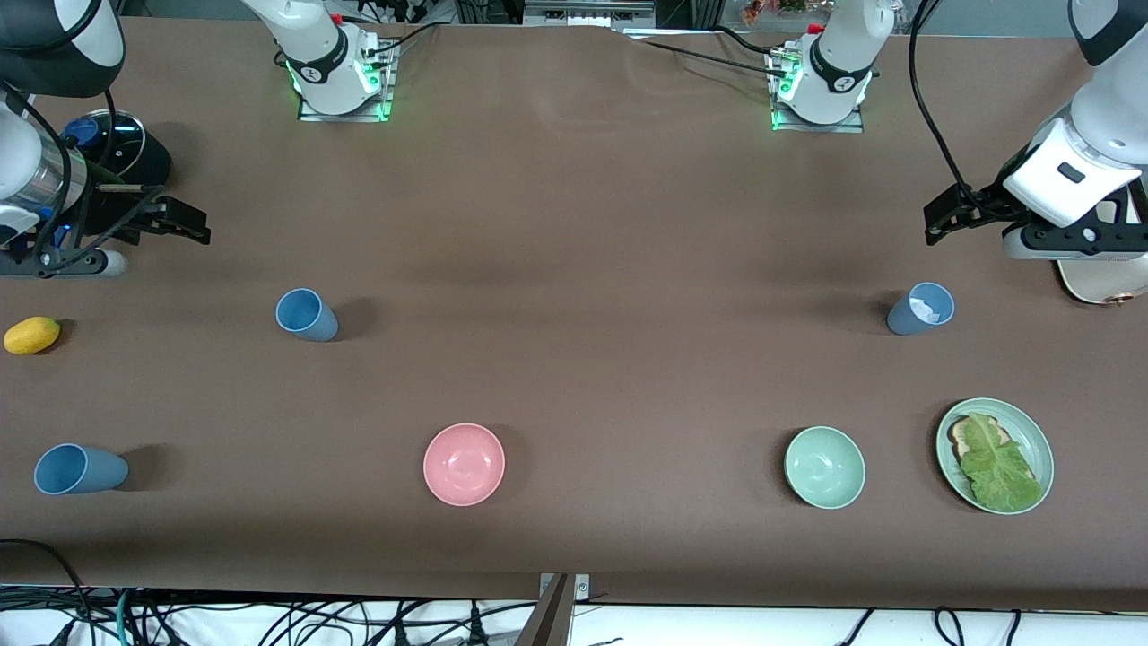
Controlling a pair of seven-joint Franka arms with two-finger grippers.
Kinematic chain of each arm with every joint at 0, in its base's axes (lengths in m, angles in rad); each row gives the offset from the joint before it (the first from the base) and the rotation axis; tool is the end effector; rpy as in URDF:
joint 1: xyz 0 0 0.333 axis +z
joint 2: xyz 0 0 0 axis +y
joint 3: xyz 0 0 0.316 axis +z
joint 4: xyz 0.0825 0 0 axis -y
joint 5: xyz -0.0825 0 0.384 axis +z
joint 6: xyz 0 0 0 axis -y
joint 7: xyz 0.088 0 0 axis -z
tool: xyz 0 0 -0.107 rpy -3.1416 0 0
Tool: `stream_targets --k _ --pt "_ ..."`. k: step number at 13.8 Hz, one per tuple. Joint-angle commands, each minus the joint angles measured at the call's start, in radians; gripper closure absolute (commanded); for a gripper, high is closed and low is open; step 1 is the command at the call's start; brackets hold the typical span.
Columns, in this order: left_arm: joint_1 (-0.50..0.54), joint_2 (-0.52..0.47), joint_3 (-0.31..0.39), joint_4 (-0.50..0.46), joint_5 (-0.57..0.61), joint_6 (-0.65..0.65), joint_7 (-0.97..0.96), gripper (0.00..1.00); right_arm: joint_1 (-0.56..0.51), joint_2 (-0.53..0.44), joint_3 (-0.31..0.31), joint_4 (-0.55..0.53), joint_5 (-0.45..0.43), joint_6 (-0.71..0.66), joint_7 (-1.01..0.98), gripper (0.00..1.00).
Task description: Stack blue cups with both arms
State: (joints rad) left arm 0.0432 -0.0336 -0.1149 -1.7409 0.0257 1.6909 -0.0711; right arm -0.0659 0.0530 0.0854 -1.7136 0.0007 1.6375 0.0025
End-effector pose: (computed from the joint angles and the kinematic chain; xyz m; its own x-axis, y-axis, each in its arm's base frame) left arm 0.5485 -0.0378 0.5726 0.9999 -0.0036 -0.0145 -0.0040 -0.9995 -0.0304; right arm 0.5652 0.0101 0.5331 0.9916 0.0173 -0.1286 0.0168 -0.9998 -0.0049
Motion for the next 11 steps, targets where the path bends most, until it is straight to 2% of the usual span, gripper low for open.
stream_targets --k 1,11 --pt "-0.006 -0.005 0.011 0.009 -0.026 0.003 -0.004 0.0 -0.015 0.01 0.016 0.02 -0.002 -0.012 0.01 0.0" --pt "-0.011 0.0 0.008 0.018 -0.026 -0.016 -0.009 0.0 -0.015 0.01 0.016 0.02 -0.002 -0.013 0.008 0.0"
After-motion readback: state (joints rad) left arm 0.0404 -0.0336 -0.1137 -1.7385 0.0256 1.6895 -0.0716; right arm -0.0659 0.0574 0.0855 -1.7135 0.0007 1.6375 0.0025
